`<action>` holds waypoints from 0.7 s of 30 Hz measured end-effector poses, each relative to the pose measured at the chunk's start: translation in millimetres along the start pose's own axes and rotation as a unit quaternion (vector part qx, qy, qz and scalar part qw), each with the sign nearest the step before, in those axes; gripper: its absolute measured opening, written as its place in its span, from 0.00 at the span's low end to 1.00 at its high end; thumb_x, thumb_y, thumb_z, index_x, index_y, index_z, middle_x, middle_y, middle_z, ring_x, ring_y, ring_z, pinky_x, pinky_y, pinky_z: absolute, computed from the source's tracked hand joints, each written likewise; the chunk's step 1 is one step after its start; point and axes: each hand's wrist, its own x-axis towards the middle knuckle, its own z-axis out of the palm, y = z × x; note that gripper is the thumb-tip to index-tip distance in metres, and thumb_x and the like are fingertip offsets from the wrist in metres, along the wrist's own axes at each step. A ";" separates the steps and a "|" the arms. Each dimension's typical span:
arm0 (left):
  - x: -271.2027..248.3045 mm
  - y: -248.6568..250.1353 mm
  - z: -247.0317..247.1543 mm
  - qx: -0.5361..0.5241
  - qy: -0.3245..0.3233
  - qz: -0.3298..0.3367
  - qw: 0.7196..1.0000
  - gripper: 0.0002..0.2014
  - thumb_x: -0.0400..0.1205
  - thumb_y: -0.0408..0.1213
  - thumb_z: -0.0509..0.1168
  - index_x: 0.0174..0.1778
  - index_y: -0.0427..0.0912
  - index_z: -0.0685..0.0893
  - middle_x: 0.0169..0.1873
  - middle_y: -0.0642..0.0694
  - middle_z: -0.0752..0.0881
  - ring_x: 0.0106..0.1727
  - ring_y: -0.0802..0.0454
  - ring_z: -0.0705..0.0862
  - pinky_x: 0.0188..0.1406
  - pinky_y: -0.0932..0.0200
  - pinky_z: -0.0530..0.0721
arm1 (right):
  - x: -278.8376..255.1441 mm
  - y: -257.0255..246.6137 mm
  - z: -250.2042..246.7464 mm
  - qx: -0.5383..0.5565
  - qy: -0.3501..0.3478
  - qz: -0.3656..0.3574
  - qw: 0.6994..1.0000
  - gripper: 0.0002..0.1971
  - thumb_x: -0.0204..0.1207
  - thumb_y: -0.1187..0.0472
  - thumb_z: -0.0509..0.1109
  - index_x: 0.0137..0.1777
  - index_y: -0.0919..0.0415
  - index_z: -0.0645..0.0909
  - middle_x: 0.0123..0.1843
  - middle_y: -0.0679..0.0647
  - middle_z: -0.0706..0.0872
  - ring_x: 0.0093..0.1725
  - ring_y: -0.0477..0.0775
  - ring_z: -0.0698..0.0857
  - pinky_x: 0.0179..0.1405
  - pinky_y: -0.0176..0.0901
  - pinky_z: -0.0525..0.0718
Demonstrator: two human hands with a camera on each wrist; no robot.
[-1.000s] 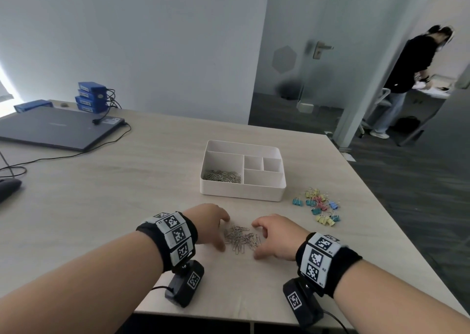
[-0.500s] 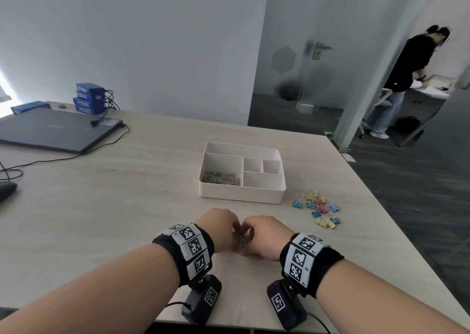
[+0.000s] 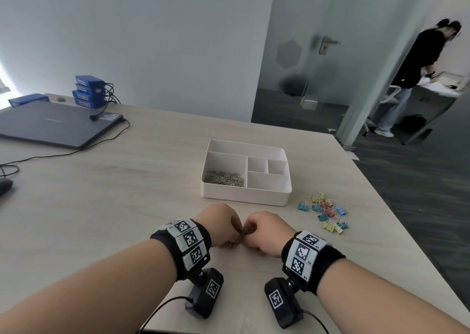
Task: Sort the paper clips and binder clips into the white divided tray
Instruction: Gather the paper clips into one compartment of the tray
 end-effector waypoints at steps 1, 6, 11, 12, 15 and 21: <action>1.7 -1.5 -0.3 -0.007 0.002 0.001 1.000 0.05 0.71 0.40 0.75 0.42 0.48 0.93 0.33 0.47 0.92 0.29 0.54 0.86 0.36 0.60 0.89 | 1.0 0.0 -1.0 -0.003 -0.004 -0.001 1.000 0.08 0.70 0.63 0.71 0.49 0.57 0.86 0.45 0.62 0.91 0.37 0.62 0.92 0.38 0.55 0.93; 6.0 -8.4 -5.7 -0.090 -0.014 -0.001 0.996 0.05 0.71 0.36 0.74 0.42 0.46 0.91 0.36 0.44 0.93 0.31 0.50 0.90 0.34 0.57 0.91 | 8.2 0.4 -8.7 0.017 -0.013 -0.021 1.000 0.08 0.70 0.65 0.70 0.47 0.56 0.86 0.46 0.64 0.91 0.33 0.55 0.87 0.36 0.52 0.91; 11.4 -11.0 -22.9 -0.152 -0.016 0.016 0.988 0.05 0.74 0.33 0.75 0.45 0.43 0.91 0.37 0.46 0.92 0.36 0.54 0.90 0.33 0.59 0.91 | 15.6 -0.3 -18.0 0.085 -0.015 -0.032 0.996 0.06 0.72 0.69 0.70 0.43 0.58 0.85 0.36 0.59 0.86 0.31 0.52 0.85 0.31 0.45 0.89; 12.4 -10.9 -27.7 -0.158 -0.014 0.022 0.987 0.05 0.74 0.33 0.75 0.45 0.43 0.91 0.37 0.46 0.92 0.36 0.56 0.90 0.32 0.59 0.90 | 16.7 0.3 -20.0 0.104 -0.010 -0.033 0.994 0.06 0.73 0.70 0.70 0.43 0.59 0.85 0.36 0.59 0.86 0.31 0.52 0.85 0.30 0.43 0.88; 17.6 -12.0 -43.4 -0.171 -0.002 0.037 0.985 0.04 0.75 0.34 0.75 0.44 0.43 0.91 0.36 0.46 0.92 0.36 0.58 0.89 0.33 0.59 0.90 | 18.9 3.9 -24.7 0.161 0.002 -0.032 0.986 0.04 0.74 0.70 0.71 0.44 0.62 0.85 0.34 0.57 0.85 0.30 0.51 0.85 0.29 0.42 0.86; 41.7 -12.0 -78.7 -0.160 0.087 0.036 0.983 0.03 0.75 0.37 0.76 0.43 0.47 0.90 0.36 0.49 0.92 0.37 0.51 0.91 0.35 0.54 0.92 | 19.2 16.6 -22.1 0.216 -0.002 -0.010 0.976 0.05 0.75 0.72 0.71 0.42 0.62 0.84 0.29 0.54 0.82 0.27 0.49 0.82 0.27 0.42 0.84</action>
